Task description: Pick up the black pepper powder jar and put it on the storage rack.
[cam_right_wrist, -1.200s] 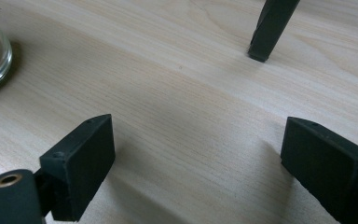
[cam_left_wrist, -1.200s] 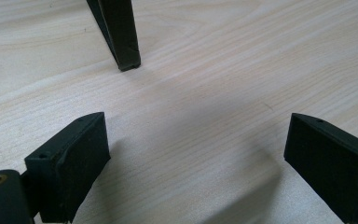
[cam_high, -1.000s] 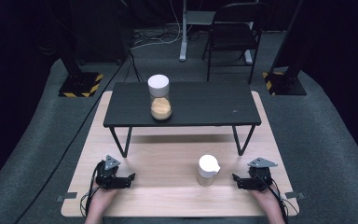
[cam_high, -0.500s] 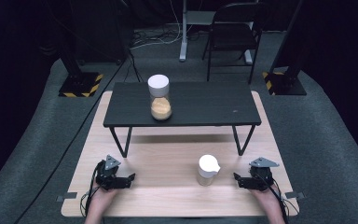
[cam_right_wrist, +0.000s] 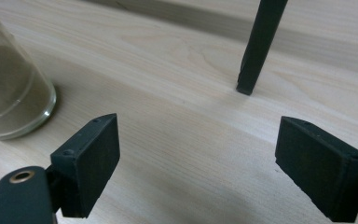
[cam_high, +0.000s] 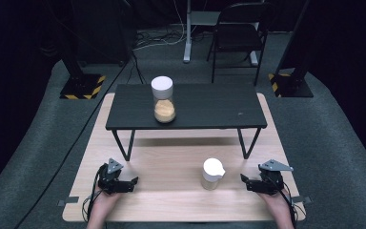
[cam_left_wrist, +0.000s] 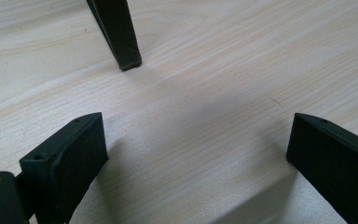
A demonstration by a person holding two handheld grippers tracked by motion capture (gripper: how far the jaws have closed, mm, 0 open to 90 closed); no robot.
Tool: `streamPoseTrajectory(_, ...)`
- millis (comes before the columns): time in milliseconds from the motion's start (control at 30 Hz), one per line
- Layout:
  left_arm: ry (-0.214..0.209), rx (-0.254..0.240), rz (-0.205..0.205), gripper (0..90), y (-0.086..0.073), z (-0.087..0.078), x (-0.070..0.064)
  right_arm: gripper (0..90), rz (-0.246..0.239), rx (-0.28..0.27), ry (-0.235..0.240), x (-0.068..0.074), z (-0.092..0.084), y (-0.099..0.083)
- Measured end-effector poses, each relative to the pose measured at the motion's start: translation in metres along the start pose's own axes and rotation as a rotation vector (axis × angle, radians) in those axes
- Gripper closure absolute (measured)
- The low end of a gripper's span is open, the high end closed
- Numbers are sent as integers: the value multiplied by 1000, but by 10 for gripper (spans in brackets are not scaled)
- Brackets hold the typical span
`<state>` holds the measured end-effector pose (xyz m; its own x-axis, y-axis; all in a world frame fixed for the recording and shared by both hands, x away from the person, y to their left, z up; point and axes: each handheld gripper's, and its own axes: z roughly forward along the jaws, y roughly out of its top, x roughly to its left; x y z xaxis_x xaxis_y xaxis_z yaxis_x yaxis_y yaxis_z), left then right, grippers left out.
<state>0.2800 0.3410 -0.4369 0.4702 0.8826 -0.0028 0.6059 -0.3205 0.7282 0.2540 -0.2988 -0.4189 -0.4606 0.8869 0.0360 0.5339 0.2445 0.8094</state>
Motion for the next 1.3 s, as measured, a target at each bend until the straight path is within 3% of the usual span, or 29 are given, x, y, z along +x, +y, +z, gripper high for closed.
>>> streamPoseTrajectory(600, 2, 2, -1, 37, 1, 0, 0, 115, -14, -77, 65, 2, -22, 3)
streamPoseTrajectory(1300, 1, 3, -1, 37, 1, 0, 0, 112, -49, -145, 162, 15, -39, 16)
